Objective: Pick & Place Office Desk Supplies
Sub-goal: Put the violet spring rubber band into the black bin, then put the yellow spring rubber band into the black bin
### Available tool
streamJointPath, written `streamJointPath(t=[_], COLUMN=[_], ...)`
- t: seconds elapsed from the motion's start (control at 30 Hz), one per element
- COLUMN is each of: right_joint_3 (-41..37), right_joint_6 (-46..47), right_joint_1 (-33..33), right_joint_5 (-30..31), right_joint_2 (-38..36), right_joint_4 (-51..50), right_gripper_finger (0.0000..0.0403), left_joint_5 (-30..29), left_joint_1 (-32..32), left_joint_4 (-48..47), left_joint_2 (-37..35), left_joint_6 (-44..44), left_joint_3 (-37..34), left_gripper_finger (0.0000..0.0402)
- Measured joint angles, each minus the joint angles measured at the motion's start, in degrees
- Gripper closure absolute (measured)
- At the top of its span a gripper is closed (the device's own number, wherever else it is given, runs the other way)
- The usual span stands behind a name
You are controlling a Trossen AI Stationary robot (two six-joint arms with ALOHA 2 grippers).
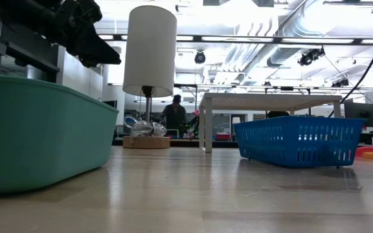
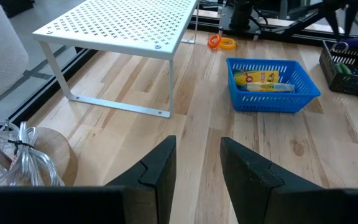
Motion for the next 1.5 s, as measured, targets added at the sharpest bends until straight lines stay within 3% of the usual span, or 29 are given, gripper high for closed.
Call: streamJointPath(t=[0.27, 0.53, 1.0, 1.5], right_joint_3=[0.0, 0.0, 0.0, 0.0], right_joint_6=[-1.5, -1.5, -1.5, -1.5], right_joint_1=[3.1, 3.7, 3.7, 3.7], right_joint_5=[-1.4, -1.4, -1.2, -1.0], right_joint_2=[6.2, 10.6, 10.7, 10.7], right_joint_4=[9.0, 10.1, 10.1, 10.2], right_gripper_finger=[0.0387, 0.0387, 0.0385, 0.0336], left_joint_5=[0.0, 0.0, 0.0, 0.0], left_joint_1=[0.0, 0.0, 0.0, 0.0], left_joint_4=[0.0, 0.0, 0.0, 0.0], left_joint_2=[0.0, 0.0, 0.0, 0.0], left_joint_6=[0.0, 0.0, 0.0, 0.0], left_joint_3=[0.0, 0.0, 0.0, 0.0], left_gripper_finger=[0.0282, 0.0282, 0.0282, 0.0282])
